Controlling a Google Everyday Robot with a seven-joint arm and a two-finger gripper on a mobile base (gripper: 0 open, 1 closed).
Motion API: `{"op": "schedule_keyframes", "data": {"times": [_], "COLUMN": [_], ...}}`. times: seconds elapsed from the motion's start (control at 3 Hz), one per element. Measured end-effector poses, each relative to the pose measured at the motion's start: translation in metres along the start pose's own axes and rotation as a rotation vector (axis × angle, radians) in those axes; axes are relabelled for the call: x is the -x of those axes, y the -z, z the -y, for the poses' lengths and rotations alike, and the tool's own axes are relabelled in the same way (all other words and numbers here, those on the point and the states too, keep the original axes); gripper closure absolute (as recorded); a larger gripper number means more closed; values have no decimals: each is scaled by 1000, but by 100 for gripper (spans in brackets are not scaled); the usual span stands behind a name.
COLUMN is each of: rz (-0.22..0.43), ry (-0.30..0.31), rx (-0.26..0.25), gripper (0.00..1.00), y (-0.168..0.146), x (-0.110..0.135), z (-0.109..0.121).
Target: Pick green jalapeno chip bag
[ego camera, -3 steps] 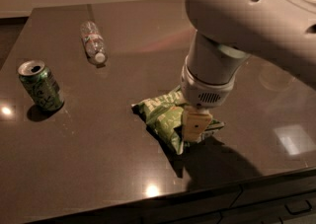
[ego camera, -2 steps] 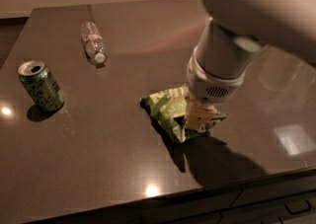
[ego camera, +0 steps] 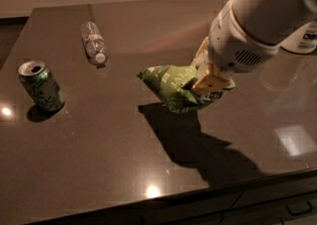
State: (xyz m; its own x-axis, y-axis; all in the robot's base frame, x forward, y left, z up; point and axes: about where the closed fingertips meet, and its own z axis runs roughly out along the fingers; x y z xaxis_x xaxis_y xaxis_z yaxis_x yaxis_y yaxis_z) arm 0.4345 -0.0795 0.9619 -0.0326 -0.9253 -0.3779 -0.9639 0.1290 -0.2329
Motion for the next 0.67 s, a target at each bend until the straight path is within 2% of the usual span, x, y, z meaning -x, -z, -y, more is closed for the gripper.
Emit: {"op": "schedule_keyframes", "data": {"times": [0.67], "rz": [99], "ry": [-4], "rx": [-48], "gripper": [100], "y": [37], "x": [15], "z": [9]}}
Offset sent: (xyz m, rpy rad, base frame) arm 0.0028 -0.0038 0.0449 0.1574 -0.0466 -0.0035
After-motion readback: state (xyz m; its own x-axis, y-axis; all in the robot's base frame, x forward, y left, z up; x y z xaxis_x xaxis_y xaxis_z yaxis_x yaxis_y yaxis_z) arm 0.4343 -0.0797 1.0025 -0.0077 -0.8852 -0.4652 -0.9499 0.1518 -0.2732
